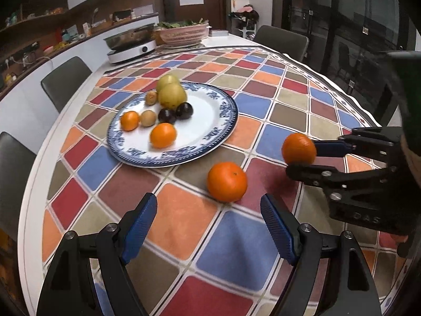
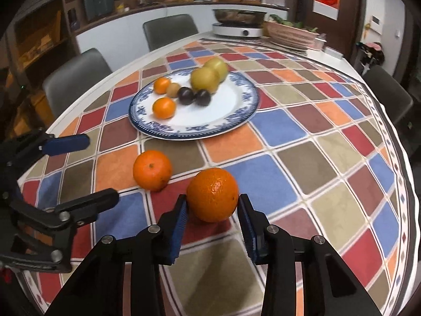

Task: Organize fruits
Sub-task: 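Grasp an orange with the right gripper while the left gripper grasps the other orange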

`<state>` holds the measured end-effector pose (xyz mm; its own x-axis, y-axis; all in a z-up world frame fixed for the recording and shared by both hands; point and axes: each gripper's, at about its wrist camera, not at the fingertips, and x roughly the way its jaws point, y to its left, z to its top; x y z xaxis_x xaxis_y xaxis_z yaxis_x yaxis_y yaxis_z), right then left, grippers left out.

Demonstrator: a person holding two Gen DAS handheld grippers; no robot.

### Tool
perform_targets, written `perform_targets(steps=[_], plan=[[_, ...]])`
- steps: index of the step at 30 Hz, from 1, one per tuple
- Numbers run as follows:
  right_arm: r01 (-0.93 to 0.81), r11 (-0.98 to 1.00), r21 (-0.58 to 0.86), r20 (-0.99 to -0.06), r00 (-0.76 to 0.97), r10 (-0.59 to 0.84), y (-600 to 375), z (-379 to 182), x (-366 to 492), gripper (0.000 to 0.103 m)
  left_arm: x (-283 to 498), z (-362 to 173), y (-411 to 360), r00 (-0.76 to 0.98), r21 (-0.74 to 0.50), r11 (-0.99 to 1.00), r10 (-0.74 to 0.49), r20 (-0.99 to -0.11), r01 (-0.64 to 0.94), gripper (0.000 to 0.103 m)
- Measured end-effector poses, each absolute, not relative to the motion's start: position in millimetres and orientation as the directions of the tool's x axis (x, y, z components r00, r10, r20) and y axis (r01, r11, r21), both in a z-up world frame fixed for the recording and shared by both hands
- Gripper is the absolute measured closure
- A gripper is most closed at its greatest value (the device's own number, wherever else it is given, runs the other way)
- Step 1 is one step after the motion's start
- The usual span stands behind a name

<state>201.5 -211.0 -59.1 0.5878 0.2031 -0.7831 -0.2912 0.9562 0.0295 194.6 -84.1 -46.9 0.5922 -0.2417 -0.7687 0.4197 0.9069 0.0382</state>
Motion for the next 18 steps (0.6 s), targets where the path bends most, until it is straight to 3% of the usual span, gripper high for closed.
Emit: perform_targets(steps=[9, 14, 18], plan=[[-0.219, 0.974, 0.051, -0.778, 0.604, 0.176, -229.6, -58.9, 193.0, 0.064, 219.2, -65.5, -106.5, 0.55, 0.038, 0.907, -0.221, -0.805, 0.42, 0.03], [-0.199, 0.977, 0.074, -0.78, 0.599, 0.181, -233.0, -62.4, 192.7, 0.064, 226.8, -71.4, -113.3, 0.544, 0.041, 0.908, -0.213, -0.812, 0.416, 0.042], [-0.189, 0.978, 0.082, -0.781, 0.598, 0.181, -234.7, -63.5, 192.3, 0.064, 227.4, -74.3, -114.6, 0.534, 0.031, 0.908, -0.218, -0.817, 0.418, 0.062]])
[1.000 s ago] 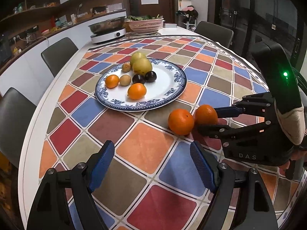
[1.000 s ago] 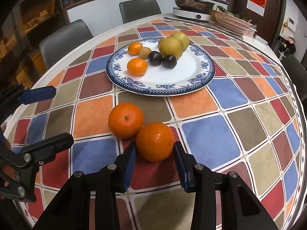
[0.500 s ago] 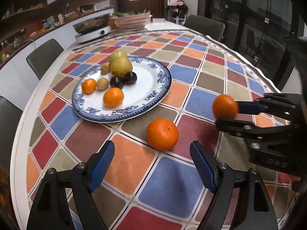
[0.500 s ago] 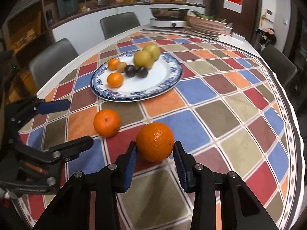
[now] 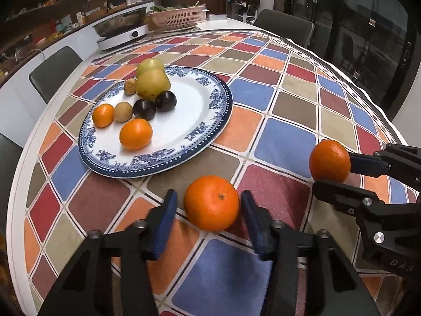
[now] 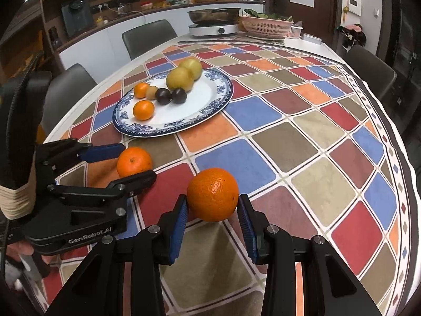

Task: Organize fruits
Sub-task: 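Grasp an orange with the right gripper while the left gripper grasps the other orange, then carry both oranges over the plate with both grippers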

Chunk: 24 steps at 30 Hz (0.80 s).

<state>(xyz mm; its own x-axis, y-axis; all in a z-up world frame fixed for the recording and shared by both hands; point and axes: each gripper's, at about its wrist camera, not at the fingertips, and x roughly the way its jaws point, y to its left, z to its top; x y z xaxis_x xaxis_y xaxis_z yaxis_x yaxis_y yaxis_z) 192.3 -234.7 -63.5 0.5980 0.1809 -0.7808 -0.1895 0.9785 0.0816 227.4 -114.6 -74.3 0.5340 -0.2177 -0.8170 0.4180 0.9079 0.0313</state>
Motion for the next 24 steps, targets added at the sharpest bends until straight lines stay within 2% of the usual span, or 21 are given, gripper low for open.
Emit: perform_targets(steps=[11, 24], plan=[[-0.194, 0.977, 0.092, -0.771, 0.606, 0.193, -234.4, -58.5, 188.0, 0.064, 214.4, -58.5, -108.2, 0.553, 0.009, 0.916, -0.233, -0.8, 0.4, 0.062], [-0.226, 0.97, 0.09, -0.724, 0.654, 0.22, -222.3, -27.6, 171.6, 0.064, 187.7, -29.0, -85.2, 0.601, -0.008, 0.938, -0.23, -0.765, 0.348, 0.062]])
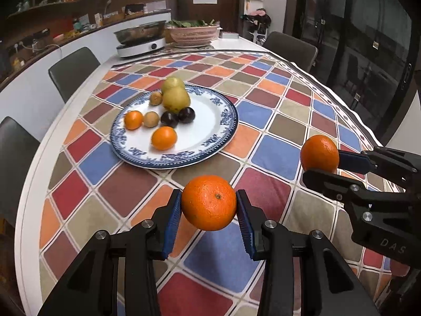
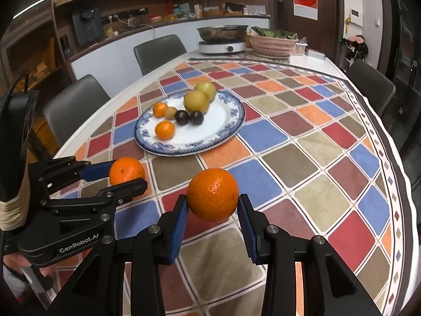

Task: Organize fruits
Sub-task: 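Carry both oranges over the plate with both grippers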

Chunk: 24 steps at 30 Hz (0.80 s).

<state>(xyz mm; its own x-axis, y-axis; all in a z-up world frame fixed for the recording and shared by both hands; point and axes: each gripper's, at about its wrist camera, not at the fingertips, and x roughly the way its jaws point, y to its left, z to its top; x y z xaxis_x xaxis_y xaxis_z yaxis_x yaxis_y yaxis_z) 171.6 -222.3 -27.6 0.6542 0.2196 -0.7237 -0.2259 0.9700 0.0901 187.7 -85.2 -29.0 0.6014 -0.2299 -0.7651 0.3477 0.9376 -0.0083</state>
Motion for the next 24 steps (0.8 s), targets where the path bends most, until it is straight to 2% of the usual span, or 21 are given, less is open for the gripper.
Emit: perform_targets(steps=[24], plan=[[-0.264, 0.961, 0.085, -0.655, 0.712, 0.253, -193.7, 24.5, 173.5, 0.064, 172.4, 26.2, -42.1, 0.706, 0.033, 0.96, -0.18, -0.685, 0.276, 0.062]])
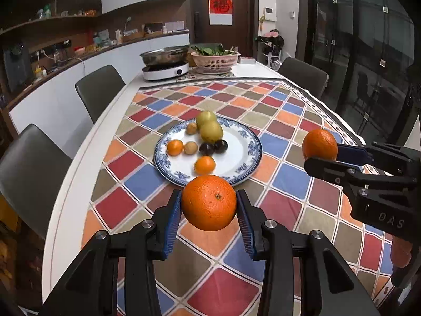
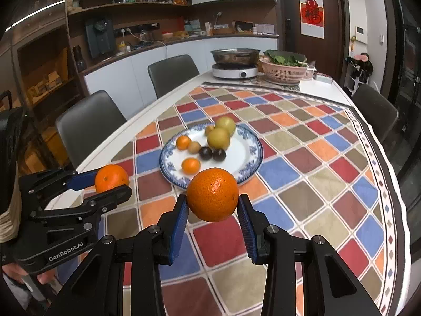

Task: Organize fruits
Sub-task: 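Carry both oranges over the plate with both grippers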

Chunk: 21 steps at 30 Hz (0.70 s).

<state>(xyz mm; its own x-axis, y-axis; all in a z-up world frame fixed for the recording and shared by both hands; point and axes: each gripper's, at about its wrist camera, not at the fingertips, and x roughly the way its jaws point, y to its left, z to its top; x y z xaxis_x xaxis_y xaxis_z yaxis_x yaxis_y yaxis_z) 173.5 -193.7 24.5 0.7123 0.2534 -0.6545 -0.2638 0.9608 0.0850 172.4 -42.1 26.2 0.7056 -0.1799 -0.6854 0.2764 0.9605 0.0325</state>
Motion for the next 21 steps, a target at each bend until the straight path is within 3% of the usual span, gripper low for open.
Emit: perform_targets(steps=[21], plan=[[-0.255, 0.967, 0.024, -0.664, 0.719, 0.206, -178.6, 37.0, 233.7, 0.064, 231.6, 37.0, -26.3, 0.714, 0.046, 0.963, -0.163, -0.681, 0.264, 0.062]])
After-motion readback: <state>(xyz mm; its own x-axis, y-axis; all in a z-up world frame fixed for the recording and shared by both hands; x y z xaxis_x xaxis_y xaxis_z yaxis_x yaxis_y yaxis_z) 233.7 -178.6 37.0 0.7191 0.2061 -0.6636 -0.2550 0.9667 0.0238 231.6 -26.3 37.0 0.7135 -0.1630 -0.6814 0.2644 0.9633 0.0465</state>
